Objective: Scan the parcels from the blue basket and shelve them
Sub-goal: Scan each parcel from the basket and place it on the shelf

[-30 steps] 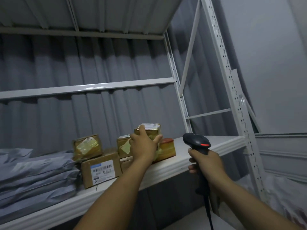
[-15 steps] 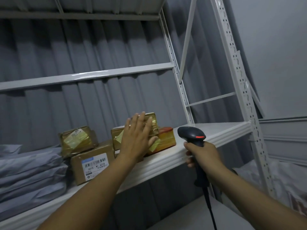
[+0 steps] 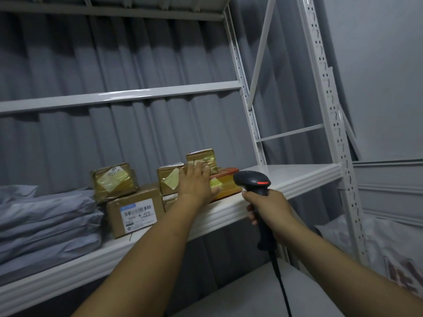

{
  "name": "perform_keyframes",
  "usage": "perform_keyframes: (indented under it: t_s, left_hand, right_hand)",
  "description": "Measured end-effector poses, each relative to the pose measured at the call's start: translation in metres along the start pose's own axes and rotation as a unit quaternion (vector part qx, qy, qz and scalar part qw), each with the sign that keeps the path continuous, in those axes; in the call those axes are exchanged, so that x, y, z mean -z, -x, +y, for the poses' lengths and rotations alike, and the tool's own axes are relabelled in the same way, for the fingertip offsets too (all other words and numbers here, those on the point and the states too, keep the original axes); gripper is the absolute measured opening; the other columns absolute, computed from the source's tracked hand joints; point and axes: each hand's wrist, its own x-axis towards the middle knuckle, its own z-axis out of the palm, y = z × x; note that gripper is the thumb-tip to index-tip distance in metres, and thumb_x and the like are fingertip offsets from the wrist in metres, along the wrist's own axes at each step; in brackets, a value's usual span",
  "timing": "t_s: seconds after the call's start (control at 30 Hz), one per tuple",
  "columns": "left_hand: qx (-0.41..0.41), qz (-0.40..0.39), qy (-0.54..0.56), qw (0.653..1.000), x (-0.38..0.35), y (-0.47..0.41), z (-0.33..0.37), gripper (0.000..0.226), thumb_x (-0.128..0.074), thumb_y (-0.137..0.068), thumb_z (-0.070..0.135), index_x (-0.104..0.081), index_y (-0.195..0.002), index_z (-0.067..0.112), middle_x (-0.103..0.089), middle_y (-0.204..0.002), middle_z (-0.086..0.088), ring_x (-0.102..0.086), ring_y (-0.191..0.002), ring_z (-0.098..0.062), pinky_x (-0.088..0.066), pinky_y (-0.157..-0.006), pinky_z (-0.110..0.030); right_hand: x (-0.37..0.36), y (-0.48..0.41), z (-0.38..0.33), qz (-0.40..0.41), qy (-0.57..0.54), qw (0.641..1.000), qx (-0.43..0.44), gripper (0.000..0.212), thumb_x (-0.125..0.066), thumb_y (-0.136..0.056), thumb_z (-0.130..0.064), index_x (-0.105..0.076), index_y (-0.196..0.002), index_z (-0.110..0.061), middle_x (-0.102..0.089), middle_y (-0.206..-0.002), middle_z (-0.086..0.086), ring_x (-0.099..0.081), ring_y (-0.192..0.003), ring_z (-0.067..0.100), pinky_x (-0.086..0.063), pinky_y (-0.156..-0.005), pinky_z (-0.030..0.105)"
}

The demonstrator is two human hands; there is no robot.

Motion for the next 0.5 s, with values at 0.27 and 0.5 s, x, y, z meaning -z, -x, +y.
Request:
perform_keyframes:
  t_s: [0.27, 0.5]
  left_hand:
    - [-0.018, 0.056, 0.113, 0.992, 0.035, 0.122, -0.023, 0.064, -0.046, -0.091, 0.060, -0.043, -0.139, 0.019, -0.035, -0.150, -0.008, -0.033, -0.136, -0.029, -0.032, -0.109, -0.045]
    - [-0.016, -0.043, 0.159, 0.986, 0.033, 0.298, -0.031, 0.065, -0.045, -0.095, 0.055, -0.037, -0.146, 0.017, -0.028, -0.155, -0.012, -0.026, -0.141, -0.029, -0.027, -0.111, -0.043]
  right_hand:
    - [-0.001, 0.094, -0.018, -0.004, 0.028, 0.999, 0.018, 0.017, -0.070, -0.085, -0.019, -0.063, -0.076, -0.006, -0.059, -0.062, 0.011, -0.054, -0.047, 0.020, -0.046, -0.049, 0.030]
    - [-0.016, 0.228, 0.012, -0.078, 0.104, 0.991, -0.019, 0.016, -0.071, -0.084, -0.021, -0.064, -0.074, -0.010, -0.062, -0.066, 0.013, -0.056, -0.048, 0.020, -0.046, -0.051, 0.032]
